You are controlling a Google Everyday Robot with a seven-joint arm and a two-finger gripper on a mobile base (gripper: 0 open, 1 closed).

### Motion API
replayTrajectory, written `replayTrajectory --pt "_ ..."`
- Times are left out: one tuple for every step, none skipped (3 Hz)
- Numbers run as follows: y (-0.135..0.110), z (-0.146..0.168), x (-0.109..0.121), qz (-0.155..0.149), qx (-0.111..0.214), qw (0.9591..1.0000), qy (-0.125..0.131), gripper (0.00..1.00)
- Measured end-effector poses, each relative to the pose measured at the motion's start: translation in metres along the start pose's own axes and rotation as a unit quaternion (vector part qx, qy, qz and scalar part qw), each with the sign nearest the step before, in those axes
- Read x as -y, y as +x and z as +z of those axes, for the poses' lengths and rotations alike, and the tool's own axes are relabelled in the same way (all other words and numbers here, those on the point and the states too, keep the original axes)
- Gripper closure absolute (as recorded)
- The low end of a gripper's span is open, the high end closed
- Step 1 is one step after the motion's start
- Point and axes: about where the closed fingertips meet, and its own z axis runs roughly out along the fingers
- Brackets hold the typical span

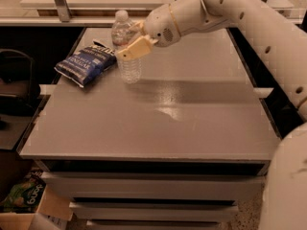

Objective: Move water bottle near blue chip bag

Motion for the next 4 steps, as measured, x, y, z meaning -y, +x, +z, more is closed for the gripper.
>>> replayTrajectory --pt "-0.009 0.018 0.015 0.005 -0.006 0.9999 0.014 1.0" --pt "-0.014 0.036 0.024 0.02 -0.011 0.9994 0.027 1.0" --pt "-0.015 0.051 0.029 0.035 -0.007 0.9989 0.032 1.0" --pt "-0.014 0.063 0.031 0.047 0.001 0.9984 0.031 1.0"
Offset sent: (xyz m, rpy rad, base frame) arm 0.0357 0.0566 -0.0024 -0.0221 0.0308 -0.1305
